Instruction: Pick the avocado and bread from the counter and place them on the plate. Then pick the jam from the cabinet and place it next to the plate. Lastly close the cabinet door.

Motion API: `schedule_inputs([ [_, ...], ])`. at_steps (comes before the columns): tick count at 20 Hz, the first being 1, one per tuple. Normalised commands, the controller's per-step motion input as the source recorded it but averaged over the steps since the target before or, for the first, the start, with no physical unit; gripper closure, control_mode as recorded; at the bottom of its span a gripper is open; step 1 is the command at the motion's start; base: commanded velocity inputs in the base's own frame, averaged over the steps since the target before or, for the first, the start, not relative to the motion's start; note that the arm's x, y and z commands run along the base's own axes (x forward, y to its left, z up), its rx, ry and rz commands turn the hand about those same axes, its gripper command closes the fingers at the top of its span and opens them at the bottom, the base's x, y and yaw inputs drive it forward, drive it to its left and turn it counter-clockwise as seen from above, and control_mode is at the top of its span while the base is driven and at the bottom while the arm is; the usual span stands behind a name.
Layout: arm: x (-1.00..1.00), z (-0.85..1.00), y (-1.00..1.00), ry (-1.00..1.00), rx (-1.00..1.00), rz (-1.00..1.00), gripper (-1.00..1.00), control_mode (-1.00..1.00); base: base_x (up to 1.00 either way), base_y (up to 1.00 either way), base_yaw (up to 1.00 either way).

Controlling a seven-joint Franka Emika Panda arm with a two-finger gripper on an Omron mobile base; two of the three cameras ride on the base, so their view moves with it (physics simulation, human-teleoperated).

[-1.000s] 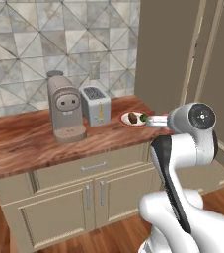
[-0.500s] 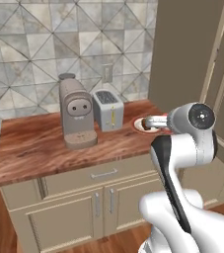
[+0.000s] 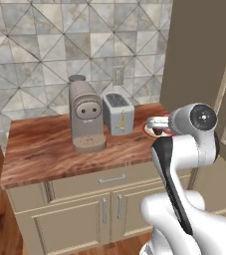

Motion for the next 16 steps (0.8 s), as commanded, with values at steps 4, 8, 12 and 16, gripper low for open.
schedule_inputs([
  [4, 0.0, 0.0, 0.0, 0.0, 0.0, 0.0, 1.0, 1.0, 0.37, 0.0, 0.09],
  [8, 0.0, 0.0, 0.0, 0.0, 0.0, 0.0, 1.0, 1.0, 0.32, 0.0, 0.04],
  [12, 0.0, 0.0, 0.0, 0.0, 0.0, 0.0, 1.0, 1.0, 0.33, 0.0, 0.01],
  [16, 0.0, 0.0, 0.0, 0.0, 0.0, 0.0, 1.0, 1.0, 0.33, 0.0, 0.0],
])
